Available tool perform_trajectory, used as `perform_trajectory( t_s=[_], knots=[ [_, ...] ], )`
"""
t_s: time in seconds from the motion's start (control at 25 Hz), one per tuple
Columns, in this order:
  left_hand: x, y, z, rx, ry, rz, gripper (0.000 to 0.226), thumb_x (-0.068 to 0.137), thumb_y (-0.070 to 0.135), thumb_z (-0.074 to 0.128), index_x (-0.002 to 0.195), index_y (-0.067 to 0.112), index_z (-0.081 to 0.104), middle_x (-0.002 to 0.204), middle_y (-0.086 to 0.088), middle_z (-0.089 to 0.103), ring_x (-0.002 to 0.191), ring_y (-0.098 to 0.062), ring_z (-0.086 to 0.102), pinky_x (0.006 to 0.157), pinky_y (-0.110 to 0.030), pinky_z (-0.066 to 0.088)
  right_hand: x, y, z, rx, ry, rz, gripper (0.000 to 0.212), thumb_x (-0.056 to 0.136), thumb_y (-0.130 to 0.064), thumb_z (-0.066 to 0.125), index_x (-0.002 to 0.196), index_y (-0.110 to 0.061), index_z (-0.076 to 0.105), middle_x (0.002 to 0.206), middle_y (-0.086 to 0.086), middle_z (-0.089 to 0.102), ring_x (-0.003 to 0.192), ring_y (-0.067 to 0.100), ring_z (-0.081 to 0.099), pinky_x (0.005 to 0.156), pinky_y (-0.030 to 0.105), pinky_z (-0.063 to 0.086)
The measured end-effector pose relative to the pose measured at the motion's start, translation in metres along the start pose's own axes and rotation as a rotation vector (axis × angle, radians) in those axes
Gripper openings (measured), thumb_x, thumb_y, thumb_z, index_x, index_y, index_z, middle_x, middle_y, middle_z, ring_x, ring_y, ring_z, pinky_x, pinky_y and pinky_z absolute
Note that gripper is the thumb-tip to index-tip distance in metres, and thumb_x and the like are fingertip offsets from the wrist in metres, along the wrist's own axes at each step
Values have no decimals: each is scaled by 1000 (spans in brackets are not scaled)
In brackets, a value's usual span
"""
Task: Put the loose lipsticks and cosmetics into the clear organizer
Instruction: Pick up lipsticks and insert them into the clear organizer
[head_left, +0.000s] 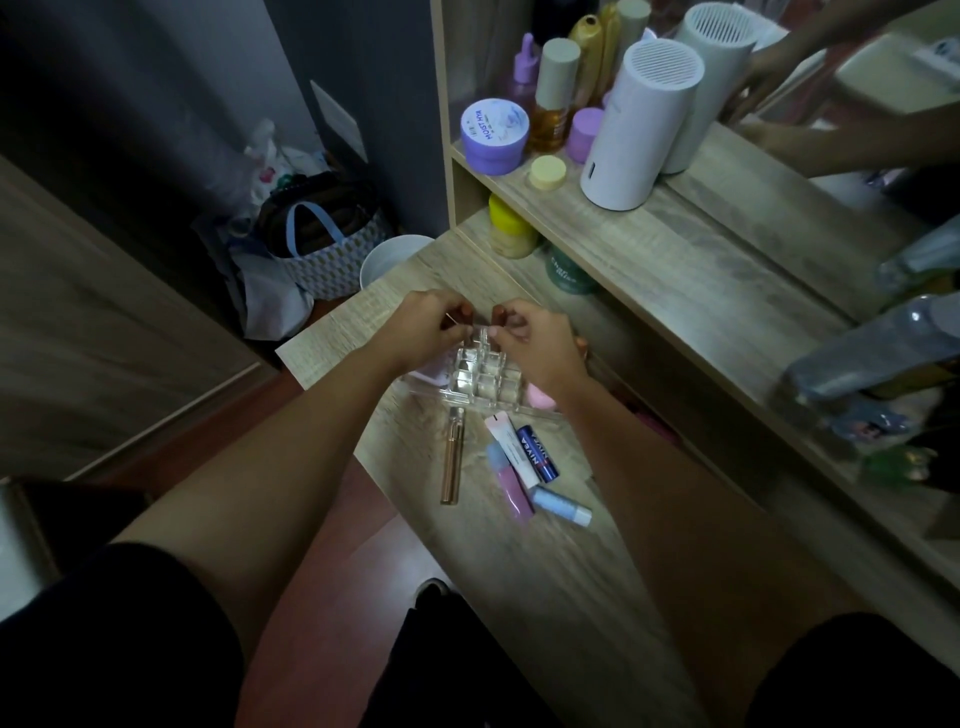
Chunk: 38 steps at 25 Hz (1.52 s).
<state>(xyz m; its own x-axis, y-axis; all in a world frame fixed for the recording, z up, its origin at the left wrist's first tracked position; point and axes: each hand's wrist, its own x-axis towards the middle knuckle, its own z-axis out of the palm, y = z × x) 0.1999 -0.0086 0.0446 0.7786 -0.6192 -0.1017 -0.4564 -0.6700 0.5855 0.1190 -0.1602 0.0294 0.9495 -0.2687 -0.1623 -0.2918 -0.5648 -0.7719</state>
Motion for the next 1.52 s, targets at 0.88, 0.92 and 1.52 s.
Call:
perform_trajectory(
  t_s=[0.88,0.92,1.52],
  knots=[
    [0,-1,1,3,-16,7,23,82,9,64,105,6,62,101,-15,69,89,-22,63,77,-22,44,1,7,3,-85,-10,-23,23,80,-18,69,102,-24,64,96,-3,74,87,12,68,81,40,58],
    [0,-1,1,-3,-13,5,22,82,9,64,104,6,62,100,-14,69,87,-19,62,75,-22,43,1,7,3,-61,-10,-20,24,80,-16,69,102,-22,64,96,-2,74,86,10,68,81,38,58],
    [-46,0,-3,-174,169,-154,38,78,12,71,114,6,60,99,-9,66,80,-16,62,71,-15,44,-48,14,0,17,96,-7,21,78,0,68,98,-1,63,90,20,67,71,15,56,69,15,49]
  ],
)
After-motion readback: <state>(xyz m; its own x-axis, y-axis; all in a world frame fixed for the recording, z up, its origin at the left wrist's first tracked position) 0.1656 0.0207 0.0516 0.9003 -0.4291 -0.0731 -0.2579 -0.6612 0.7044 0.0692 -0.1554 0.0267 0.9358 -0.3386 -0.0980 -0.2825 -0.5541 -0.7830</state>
